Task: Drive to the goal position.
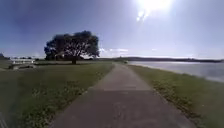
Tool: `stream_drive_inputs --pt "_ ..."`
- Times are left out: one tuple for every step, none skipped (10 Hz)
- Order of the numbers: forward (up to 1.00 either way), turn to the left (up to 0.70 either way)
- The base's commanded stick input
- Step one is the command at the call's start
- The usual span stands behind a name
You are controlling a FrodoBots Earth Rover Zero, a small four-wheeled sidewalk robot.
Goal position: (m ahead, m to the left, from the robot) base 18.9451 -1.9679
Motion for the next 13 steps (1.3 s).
stream_drive_inputs --pt "0.85 0.0" --pt "0.85 0.0" --pt "0.85 -0.19" --pt "0.85 0.0" --pt "0.85 0.0" --pt "0.85 0.0" --pt "0.85 0.0" --pt "0.85 0.0" --pt "0.85 0.0" --pt "0.85 0.0" --pt "0.85 0.0" --pt "0.85 0.0" --pt "0.85 0.0"
